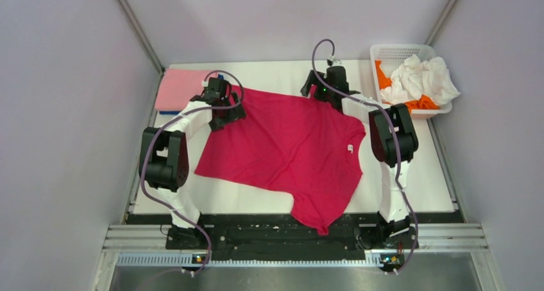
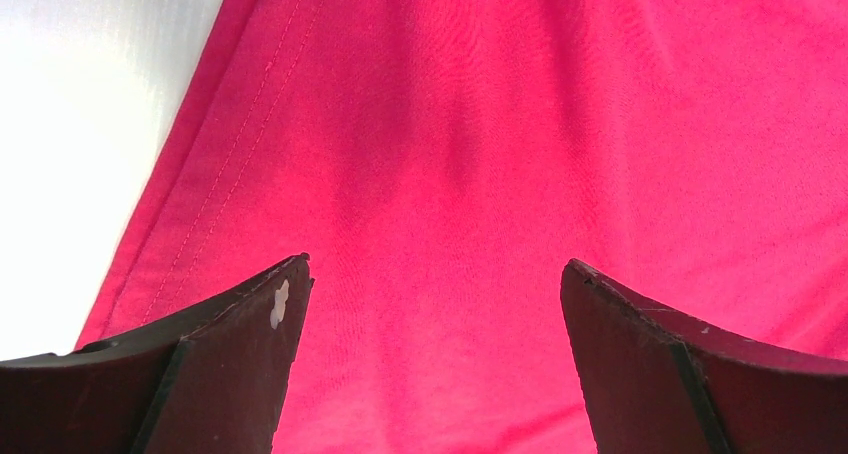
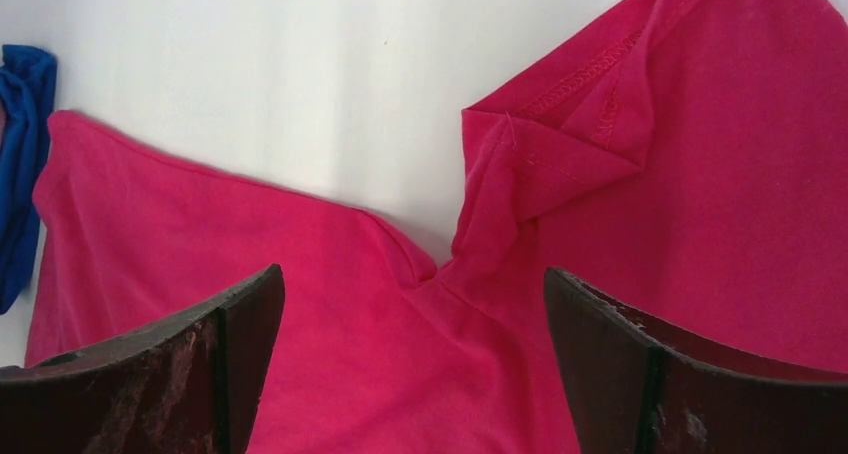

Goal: Fold and stack the t-shirts
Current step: Flatten out the tshirt

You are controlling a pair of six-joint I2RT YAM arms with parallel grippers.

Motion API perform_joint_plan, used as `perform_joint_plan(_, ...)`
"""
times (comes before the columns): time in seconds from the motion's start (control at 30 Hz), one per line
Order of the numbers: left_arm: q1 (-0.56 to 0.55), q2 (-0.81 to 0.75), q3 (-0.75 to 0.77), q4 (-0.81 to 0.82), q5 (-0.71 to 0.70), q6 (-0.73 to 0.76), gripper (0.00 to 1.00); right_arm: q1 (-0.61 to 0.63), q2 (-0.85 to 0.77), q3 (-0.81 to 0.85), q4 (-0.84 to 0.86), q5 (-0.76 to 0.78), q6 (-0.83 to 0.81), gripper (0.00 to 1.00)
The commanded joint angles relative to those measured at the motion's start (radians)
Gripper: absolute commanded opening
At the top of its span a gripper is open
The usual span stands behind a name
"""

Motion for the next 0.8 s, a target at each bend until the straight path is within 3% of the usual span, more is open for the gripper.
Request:
perform_joint_plan(0.0, 0.005, -0.023, 0.002, 0.013, -0.006, 0.029, 0.99, 0.002, 0.027, 0.047, 0.030, 0.042, -0.009, 0.99)
perform_joint_plan(0.53, 0.011, -0.014, -0.003, -0.007, -0.046, 0.028, 0.99, -0.006, 0.214, 0.243, 0.058, 0.012, 0.024, 0.99)
perform_joint_plan(0.77, 0.011, -0.030, -0.012, -0.018, -0.059, 0.020, 0.99, -0.006, 0.394, 0.594, -0.036, 0.018, -0.004, 0.99)
